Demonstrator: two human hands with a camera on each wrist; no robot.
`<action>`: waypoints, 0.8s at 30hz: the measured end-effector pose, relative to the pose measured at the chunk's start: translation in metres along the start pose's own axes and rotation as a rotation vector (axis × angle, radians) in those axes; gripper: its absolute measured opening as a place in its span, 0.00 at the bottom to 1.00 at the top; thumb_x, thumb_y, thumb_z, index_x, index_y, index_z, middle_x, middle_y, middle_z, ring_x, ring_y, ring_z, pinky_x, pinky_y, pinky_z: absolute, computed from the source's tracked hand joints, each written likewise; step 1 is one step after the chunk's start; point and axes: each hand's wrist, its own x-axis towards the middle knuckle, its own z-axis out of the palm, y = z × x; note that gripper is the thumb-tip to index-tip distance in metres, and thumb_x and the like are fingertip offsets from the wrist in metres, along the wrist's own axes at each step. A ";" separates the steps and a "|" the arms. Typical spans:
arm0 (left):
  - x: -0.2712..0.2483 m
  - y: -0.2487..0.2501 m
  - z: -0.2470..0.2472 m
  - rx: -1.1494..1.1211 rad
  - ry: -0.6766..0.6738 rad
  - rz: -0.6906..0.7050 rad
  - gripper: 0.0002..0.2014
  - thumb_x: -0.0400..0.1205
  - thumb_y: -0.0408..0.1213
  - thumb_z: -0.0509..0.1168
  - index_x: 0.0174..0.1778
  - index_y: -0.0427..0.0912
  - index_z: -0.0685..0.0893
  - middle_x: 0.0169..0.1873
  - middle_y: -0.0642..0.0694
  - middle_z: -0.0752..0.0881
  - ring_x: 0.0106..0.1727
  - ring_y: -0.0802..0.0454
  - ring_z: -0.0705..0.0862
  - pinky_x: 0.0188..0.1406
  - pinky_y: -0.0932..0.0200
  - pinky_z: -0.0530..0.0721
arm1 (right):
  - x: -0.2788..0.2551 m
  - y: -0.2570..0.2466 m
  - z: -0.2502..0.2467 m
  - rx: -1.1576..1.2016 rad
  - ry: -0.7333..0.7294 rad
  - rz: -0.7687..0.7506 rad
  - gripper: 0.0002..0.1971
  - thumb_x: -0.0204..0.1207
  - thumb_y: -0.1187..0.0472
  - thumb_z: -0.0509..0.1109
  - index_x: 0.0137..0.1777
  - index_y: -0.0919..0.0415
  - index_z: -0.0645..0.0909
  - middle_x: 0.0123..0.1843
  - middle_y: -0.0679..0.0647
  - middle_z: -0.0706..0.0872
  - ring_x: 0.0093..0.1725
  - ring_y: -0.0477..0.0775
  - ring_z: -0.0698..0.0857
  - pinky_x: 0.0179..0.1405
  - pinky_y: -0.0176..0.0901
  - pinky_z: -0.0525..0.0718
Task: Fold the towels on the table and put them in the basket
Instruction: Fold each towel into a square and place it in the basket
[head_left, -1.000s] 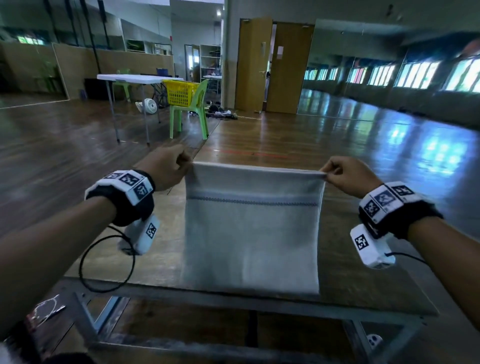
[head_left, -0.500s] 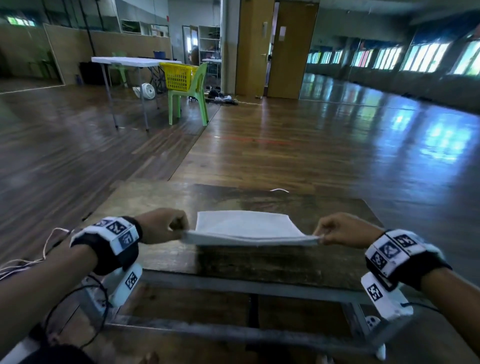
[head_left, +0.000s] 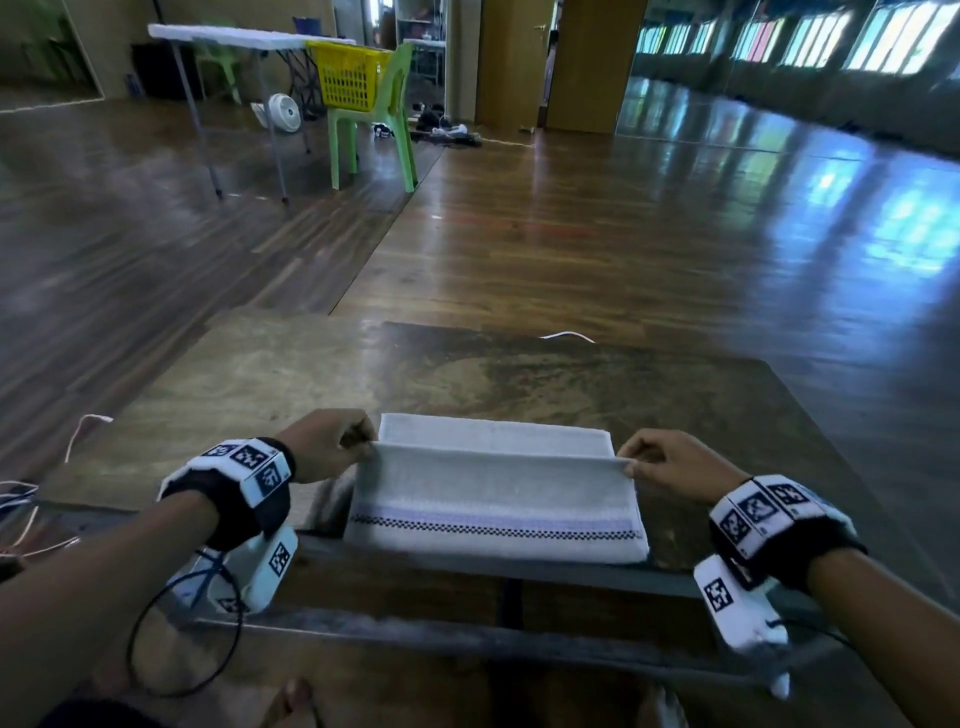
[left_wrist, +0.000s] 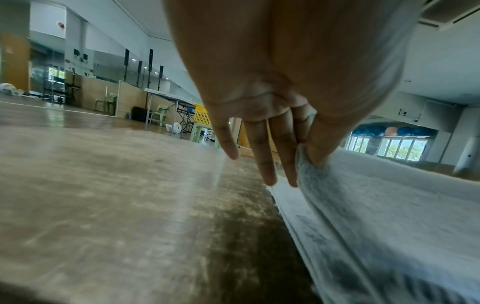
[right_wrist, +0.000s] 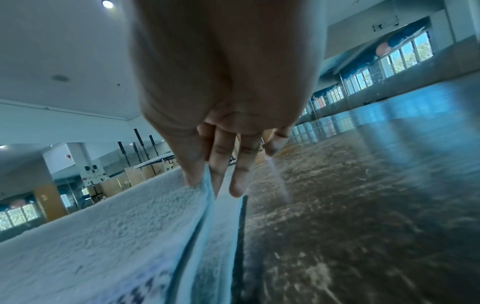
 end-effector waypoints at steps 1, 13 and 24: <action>0.008 -0.002 0.002 -0.011 0.037 0.000 0.04 0.79 0.35 0.66 0.43 0.47 0.77 0.41 0.48 0.84 0.45 0.47 0.83 0.45 0.60 0.75 | 0.008 0.000 0.001 0.004 0.009 0.017 0.04 0.73 0.59 0.73 0.43 0.48 0.82 0.46 0.46 0.89 0.49 0.50 0.87 0.56 0.50 0.84; 0.070 -0.024 0.021 0.060 0.085 -0.067 0.04 0.81 0.39 0.62 0.49 0.49 0.80 0.51 0.49 0.84 0.53 0.49 0.81 0.57 0.50 0.79 | 0.076 0.006 0.008 -0.160 0.002 0.136 0.07 0.73 0.56 0.70 0.37 0.43 0.77 0.45 0.45 0.84 0.50 0.51 0.83 0.59 0.55 0.80; 0.086 -0.020 0.003 0.193 -0.078 -0.066 0.08 0.79 0.45 0.67 0.52 0.50 0.82 0.49 0.53 0.86 0.51 0.52 0.82 0.56 0.52 0.81 | 0.092 -0.002 0.002 -0.276 -0.105 0.098 0.04 0.72 0.62 0.73 0.45 0.54 0.82 0.45 0.48 0.84 0.47 0.48 0.83 0.48 0.39 0.80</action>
